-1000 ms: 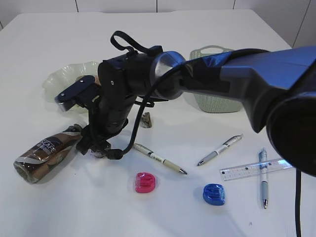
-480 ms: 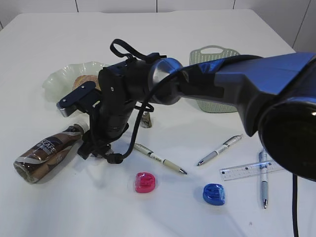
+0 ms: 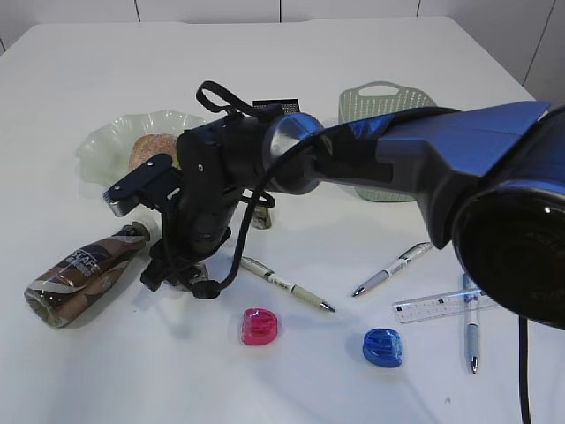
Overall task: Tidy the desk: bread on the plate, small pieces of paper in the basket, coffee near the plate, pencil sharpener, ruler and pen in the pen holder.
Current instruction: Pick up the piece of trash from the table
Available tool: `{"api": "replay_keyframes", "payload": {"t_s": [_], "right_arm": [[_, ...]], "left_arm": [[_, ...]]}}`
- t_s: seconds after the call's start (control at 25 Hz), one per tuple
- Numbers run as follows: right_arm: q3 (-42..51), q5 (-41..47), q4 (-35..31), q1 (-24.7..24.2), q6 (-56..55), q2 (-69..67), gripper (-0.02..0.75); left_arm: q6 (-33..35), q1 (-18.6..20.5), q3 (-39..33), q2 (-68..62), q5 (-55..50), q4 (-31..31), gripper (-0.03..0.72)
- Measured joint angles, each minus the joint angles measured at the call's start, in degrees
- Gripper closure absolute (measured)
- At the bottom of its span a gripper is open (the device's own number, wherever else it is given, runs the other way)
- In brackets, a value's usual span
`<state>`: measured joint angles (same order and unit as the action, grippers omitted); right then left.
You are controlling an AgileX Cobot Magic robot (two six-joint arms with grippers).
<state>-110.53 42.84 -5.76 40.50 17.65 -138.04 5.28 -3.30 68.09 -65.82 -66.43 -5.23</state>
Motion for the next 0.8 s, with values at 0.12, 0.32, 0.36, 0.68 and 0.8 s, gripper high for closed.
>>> {"api": "replay_keyframes", "payload": {"t_s": [0.12,0.32,0.36,0.68,0.8], "right_arm": [[0.00,0.00,0.00,0.00,0.00,0.00,0.368],[0.00,0.00,-0.03,0.00,0.00,0.00,0.520],[0.00,0.00,-0.13,0.00,0.00,0.00,0.548],[0.00,0.00,-0.12,0.00,0.00,0.00,0.721],[0.00,0.00,0.06,0.00,0.00,0.00,0.722]], "left_arm": [[0.00,0.00,0.00,0.00,0.00,0.00,0.162],[0.00,0.00,0.00,0.00,0.00,0.00,0.162],[0.00,0.00,0.00,0.00,0.00,0.00,0.162],[0.00,0.00,0.00,0.00,0.00,0.00,0.162],[0.00,0.00,0.00,0.00,0.00,0.00,0.162]]}}
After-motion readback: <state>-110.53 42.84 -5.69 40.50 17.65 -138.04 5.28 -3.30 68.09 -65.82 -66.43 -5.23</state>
